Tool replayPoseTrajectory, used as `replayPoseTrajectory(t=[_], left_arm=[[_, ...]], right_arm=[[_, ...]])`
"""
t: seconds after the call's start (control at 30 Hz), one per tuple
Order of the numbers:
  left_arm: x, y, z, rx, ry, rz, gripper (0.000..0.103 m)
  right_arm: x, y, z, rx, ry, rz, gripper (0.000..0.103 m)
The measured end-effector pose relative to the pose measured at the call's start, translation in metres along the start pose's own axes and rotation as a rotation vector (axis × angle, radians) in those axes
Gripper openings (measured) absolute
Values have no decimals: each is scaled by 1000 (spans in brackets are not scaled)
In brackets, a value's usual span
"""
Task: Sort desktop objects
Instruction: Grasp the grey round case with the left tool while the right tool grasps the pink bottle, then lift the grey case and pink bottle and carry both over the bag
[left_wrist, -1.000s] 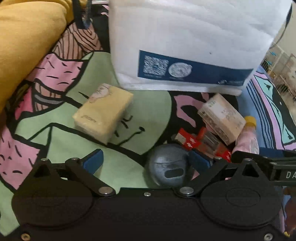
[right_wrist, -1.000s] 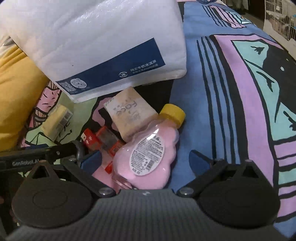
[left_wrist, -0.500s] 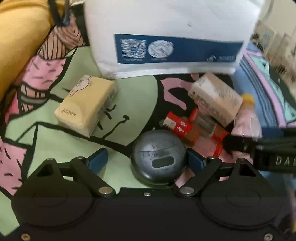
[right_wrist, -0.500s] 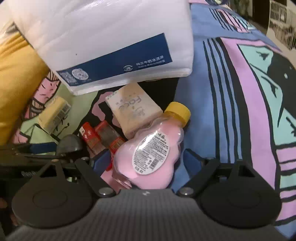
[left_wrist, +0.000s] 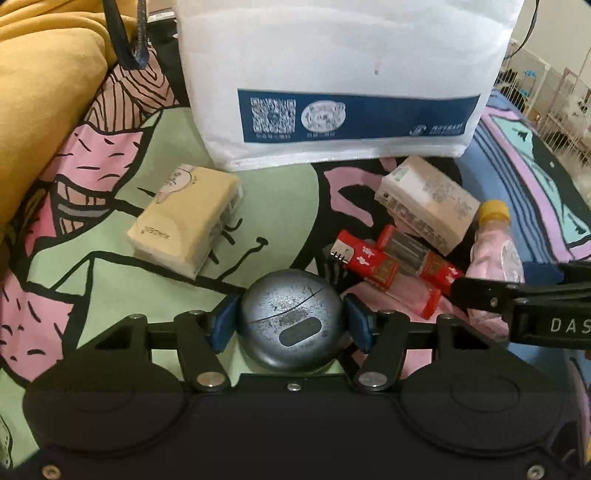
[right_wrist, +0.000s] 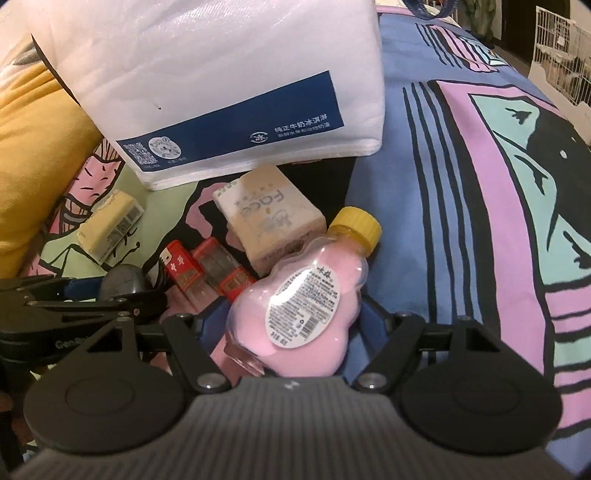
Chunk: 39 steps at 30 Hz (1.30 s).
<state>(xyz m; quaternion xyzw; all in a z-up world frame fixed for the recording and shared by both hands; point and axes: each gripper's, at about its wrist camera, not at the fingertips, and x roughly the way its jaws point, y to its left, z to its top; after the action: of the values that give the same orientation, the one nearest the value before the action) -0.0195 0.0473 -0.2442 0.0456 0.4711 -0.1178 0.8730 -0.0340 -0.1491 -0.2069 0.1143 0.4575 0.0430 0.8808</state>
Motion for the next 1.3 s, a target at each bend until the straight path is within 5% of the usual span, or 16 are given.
replayPoseTrajectory(t=[0.27, 0.83, 1.3], left_arm=[[-29, 1, 0, -35, -14, -17, 58], [-95, 8, -10, -121, -71, 10, 58], [-127, -3, 6, -119, -130, 25, 58]], right_arm=[[-22, -1, -8, -3, -2, 15, 75], [-97, 16, -38, -60, -167, 30, 75], [-154, 18, -20, -149, -258, 19, 75]])
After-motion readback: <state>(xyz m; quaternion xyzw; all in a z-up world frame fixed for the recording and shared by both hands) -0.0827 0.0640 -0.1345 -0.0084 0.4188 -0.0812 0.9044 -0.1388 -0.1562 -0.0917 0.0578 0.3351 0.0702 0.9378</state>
